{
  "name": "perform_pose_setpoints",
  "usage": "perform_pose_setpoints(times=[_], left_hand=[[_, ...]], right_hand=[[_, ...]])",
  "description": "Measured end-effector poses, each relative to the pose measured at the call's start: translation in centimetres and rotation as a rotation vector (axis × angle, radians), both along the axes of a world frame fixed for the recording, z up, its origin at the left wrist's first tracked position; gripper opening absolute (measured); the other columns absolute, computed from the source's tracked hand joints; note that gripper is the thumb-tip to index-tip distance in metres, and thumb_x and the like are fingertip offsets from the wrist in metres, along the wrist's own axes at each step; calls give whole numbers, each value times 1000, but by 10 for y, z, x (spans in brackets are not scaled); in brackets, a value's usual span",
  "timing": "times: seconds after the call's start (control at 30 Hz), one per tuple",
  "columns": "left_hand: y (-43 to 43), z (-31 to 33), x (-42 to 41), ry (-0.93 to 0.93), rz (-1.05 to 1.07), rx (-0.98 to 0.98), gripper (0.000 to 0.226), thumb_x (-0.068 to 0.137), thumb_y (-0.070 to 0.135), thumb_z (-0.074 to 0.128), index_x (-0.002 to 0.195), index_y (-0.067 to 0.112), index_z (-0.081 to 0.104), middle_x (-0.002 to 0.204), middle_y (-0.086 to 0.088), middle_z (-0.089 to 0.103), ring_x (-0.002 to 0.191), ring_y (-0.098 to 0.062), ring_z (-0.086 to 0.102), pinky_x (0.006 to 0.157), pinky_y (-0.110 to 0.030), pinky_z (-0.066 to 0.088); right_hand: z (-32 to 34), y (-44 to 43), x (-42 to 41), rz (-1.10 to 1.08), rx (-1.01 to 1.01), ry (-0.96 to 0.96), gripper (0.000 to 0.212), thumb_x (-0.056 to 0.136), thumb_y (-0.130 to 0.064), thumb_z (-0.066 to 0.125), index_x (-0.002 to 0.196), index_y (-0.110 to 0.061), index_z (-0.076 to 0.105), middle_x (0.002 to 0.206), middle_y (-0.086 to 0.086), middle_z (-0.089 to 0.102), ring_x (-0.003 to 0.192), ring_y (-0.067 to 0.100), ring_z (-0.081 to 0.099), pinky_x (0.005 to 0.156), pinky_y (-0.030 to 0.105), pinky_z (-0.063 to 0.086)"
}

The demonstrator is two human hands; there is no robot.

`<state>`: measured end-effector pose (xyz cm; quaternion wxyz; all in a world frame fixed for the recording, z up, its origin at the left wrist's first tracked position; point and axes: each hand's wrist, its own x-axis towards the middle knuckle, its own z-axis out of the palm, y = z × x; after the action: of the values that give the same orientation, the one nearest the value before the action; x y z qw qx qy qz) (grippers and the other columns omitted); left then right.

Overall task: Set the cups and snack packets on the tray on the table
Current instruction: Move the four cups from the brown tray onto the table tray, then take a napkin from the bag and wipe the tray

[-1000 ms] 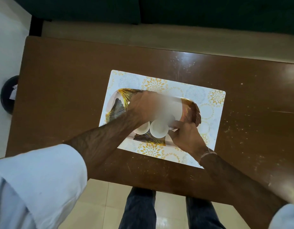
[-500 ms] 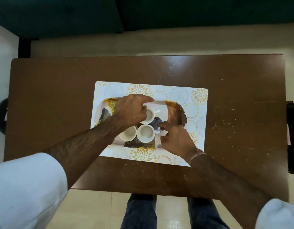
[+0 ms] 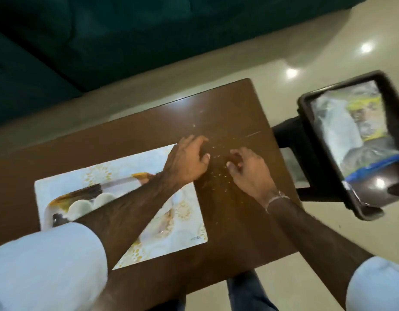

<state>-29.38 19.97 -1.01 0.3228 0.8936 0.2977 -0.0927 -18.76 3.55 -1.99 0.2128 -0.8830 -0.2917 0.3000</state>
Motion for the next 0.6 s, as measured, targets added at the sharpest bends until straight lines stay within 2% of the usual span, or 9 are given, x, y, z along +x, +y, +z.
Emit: perform_pose_setpoints(times=[0.07,0.17,0.4,0.53,0.6], left_hand=[[-22,-1,38,-3,-60,1,45,92,33,59,135,23,52,132,-2,57,125,-25,49,109,-39,38],[-63,-4,94,-34,-144,-4,44,92,33,60,134,22,52,130,-2,58,122,-23,51,103,-39,41],[-163,-10,202,-90,-350,-15,40,90,30,61,128,19,56,124,-4,61,114,-23,54,98,-42,47],[-221,-16,252,-106,-449,-6,42,89,34,63,128,20,57,125,-3,61,116,-24,53,99,-47,44],[-244,-21,269,-121,-496,-19,42,89,34,63,128,19,58,123,-4,62,115,-23,52,98,-45,43]], right_hand=[[1,-23,30,-25,-9,-58,38,93,-35,60,128,-21,57,126,2,62,111,18,61,95,40,54],[2,-65,77,-62,-47,-171,35,93,-34,58,123,-18,62,132,4,58,116,24,54,101,41,46],[4,-162,167,-316,-89,-246,27,89,-30,59,111,-17,65,124,9,58,115,31,51,96,50,44],[-1,-212,198,-480,-93,-261,24,89,-28,58,108,-16,67,121,8,58,115,28,51,96,48,44],[-7,-233,207,-559,-104,-232,24,88,-27,58,109,-16,66,121,8,58,114,27,51,96,46,45]])
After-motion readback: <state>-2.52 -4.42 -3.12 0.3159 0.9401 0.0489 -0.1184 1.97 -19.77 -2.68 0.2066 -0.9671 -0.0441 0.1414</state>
